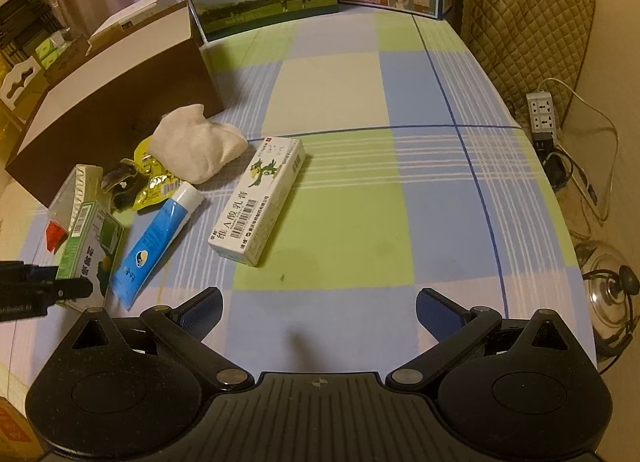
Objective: Organize objects
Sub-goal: 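Lower the left gripper onto the green medicine box and close it, then grasp the blue toothpaste tube with the right gripper while the left holds the green box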
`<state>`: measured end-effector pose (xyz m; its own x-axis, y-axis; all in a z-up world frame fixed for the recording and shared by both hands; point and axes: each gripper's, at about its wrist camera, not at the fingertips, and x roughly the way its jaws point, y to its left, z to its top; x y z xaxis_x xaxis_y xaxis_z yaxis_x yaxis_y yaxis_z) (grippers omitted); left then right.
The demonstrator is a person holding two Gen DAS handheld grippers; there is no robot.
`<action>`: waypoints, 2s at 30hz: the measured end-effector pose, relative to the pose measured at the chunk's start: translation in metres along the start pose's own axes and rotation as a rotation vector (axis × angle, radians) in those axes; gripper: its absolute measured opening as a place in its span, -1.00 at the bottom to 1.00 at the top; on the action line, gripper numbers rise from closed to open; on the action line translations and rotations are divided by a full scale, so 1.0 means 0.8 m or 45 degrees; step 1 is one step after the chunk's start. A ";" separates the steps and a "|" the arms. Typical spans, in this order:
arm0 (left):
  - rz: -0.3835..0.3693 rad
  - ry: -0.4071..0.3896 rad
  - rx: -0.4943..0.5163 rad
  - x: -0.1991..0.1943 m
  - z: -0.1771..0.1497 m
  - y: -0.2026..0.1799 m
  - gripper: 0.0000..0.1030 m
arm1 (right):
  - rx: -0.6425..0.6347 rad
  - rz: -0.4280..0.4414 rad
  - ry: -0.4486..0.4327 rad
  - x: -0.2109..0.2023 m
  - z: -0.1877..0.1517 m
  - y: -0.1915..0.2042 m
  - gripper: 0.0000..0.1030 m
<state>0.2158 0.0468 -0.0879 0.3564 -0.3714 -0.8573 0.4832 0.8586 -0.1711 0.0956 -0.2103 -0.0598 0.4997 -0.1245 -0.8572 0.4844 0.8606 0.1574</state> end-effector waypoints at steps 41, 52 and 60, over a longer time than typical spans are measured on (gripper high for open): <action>0.401 -0.087 -0.379 -0.078 -0.083 0.077 -0.51 | 0.058 0.220 0.053 0.125 0.065 0.153 0.07; 0.417 -0.069 -0.417 -0.079 -0.094 0.085 -0.51 | -0.099 0.150 0.061 0.148 0.059 0.169 -0.29; 0.420 -0.036 -0.402 -0.071 -0.088 0.079 -0.48 | -0.643 0.351 0.117 0.124 0.010 0.184 -0.37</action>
<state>0.1700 0.1466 -0.0842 0.4739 -0.0661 -0.8781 0.0748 0.9966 -0.0346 0.2222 -0.1002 -0.1178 0.4834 0.1618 -0.8603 -0.0684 0.9867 0.1471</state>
